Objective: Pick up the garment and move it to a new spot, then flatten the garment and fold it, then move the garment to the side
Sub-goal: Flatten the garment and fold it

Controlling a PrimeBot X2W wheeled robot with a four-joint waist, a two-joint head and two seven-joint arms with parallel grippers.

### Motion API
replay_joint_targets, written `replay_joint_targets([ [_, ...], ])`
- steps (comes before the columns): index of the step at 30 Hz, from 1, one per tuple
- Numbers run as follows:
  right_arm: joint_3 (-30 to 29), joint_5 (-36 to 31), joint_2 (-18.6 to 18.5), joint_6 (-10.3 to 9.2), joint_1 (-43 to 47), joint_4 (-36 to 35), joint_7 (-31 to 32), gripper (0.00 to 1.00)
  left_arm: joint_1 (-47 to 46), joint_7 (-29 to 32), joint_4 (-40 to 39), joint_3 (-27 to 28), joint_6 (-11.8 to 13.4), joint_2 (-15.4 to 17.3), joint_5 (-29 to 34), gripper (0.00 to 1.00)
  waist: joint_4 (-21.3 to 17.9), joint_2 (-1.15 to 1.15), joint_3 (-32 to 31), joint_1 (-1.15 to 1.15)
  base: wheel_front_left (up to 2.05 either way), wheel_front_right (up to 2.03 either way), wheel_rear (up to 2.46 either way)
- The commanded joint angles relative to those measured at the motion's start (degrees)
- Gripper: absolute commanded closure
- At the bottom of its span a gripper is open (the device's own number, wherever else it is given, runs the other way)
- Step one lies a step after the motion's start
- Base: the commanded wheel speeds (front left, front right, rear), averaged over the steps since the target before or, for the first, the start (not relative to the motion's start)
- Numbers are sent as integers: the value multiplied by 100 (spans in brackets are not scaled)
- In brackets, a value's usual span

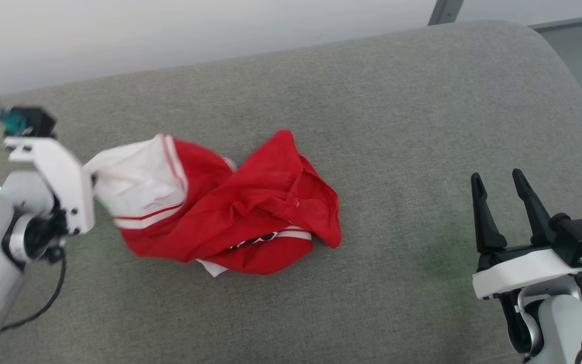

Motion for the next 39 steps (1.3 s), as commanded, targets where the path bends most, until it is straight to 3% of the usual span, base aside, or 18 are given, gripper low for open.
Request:
replay_joint_targets([
  [1,0,-16,-8,0,26,0,-28,0,223,12,-8,57,134,105,-103,100,63,0,-38,0,0,0,0],
  [5,71,3,-42,0,57,49,-28,0,756,48,21,112,443,335,-219,100,158,0,-89,0,0,0,0],
  [8,99,23,-52,0,57,79,-28,0,960,105,55,80,516,380,-264,100,181,0,-111,0,0,0,0],
  [16,230,78,-129,0,102,187,-28,0,1550,267,145,69,696,204,-593,100,306,0,-252,0,0,0,0],
  [18,298,101,-152,0,101,217,-28,0,1614,149,103,85,664,149,-600,60,351,0,-289,0,0,0,0],
  [19,333,106,-170,0,107,239,-28,0,1621,54,71,105,642,131,-593,26,377,0,-311,0,0,0,0],
  [20,373,135,-194,0,106,260,-28,0,1626,-25,51,150,646,123,-625,0,404,0,-329,0,0,0,0],
  [28,593,320,-338,-1,1,369,97,0,1710,-848,-501,320,521,163,-457,0,676,0,-412,0,0,0,0],
  [33,806,404,-459,0,-102,351,243,0,1856,-1854,-1024,489,449,192,-181,0,888,0,-403,0,0,0,0],
  [39,1046,503,-600,0,-212,337,421,0,2246,-3000,-1514,656,586,92,73,0,1198,0,-377,0,0,0,0],
])
